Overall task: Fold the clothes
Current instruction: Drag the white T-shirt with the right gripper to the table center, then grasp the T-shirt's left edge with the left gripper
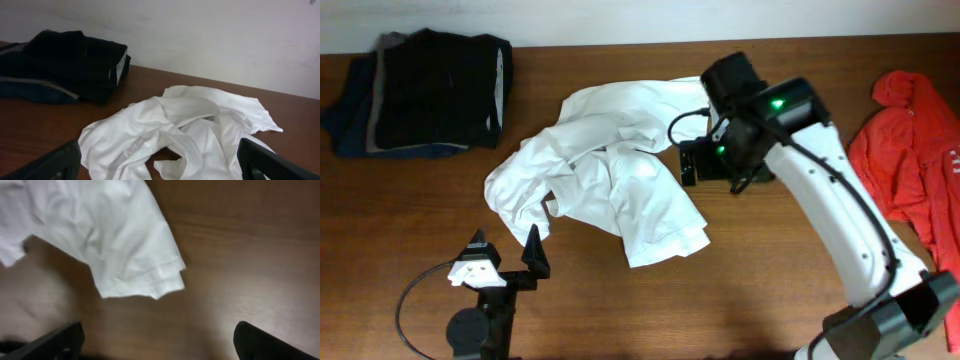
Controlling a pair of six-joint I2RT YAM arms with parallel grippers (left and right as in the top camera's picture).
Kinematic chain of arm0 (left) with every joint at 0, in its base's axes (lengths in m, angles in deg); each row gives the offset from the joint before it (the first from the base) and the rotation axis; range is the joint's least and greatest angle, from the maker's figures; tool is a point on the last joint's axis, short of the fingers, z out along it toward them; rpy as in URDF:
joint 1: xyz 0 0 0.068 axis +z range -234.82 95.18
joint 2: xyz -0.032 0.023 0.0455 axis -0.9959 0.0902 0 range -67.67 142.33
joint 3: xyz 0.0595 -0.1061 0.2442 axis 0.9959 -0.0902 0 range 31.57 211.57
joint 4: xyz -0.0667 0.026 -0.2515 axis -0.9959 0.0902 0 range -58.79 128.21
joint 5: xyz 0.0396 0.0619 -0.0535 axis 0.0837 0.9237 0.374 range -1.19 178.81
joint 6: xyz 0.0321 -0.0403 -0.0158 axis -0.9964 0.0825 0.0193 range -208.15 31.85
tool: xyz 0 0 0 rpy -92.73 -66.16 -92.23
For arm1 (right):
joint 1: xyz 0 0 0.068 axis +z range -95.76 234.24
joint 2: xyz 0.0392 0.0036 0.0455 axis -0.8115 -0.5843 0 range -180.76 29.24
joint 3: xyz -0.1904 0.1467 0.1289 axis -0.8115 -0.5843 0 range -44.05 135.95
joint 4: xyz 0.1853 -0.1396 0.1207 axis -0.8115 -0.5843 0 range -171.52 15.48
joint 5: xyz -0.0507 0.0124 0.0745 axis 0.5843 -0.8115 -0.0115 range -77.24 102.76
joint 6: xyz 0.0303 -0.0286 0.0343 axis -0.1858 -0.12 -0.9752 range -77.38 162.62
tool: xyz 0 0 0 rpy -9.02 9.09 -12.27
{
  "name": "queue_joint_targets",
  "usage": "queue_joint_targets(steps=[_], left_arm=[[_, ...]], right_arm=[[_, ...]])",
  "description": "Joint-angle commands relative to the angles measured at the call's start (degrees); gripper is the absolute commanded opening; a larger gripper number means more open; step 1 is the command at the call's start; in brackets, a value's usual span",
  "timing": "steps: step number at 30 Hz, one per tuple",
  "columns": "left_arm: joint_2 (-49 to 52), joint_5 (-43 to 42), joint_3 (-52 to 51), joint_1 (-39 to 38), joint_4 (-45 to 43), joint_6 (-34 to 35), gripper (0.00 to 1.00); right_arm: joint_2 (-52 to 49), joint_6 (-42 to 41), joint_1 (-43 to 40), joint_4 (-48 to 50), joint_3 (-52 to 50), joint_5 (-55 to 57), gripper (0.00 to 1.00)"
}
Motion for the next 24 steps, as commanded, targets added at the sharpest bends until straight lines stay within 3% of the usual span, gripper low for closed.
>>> queue_joint_targets(steps=[1, 3, 5, 7, 9, 15, 18, 21, 24], left_arm=[[-0.33, -0.22, -0.31, 0.31, 0.07, 0.09, 0.99], [-0.33, -0.22, -0.31, 0.31, 0.09, 0.09, 0.99], [-0.33, -0.24, -0.31, 0.31, 0.09, 0.09, 0.99], [-0.33, -0.24, -0.31, 0.31, 0.09, 0.09, 0.99], [-0.33, -0.24, -0.31, 0.31, 0.09, 0.09, 0.99], [-0.33, -0.24, -0.31, 0.31, 0.11, 0.09, 0.99], [-0.33, -0.24, -0.31, 0.31, 0.11, 0.09, 0.99], [-0.33, -0.24, -0.31, 0.31, 0.11, 0.09, 0.99], [-0.33, -0.24, -0.31, 0.31, 0.11, 0.09, 0.99]], right_arm=[[0.15, 0.79, 4.87, 6.1, -11.54, -1.36, 0.98], [0.15, 1.97, 10.84, 16.13, -21.29, -2.86, 0.97], [0.13, 1.92, 18.08, 25.86, -27.04, -2.95, 0.78], [-0.02, 1.4, 21.92, 31.08, -29.33, -1.88, 0.77], [-1.68, -2.89, 24.0, 35.34, -31.3, -1.18, 0.62], [-10.97, -4.17, 24.28, 41.18, -31.63, -0.63, 0.62], [-13.2, -6.73, 24.28, 41.9, -31.63, -0.57, 0.43], [-13.18, -8.61, 24.11, 41.22, -31.5, 1.77, 0.04], [-12.52, -8.59, 20.74, 33.2, -26.8, 5.6, 0.04]])
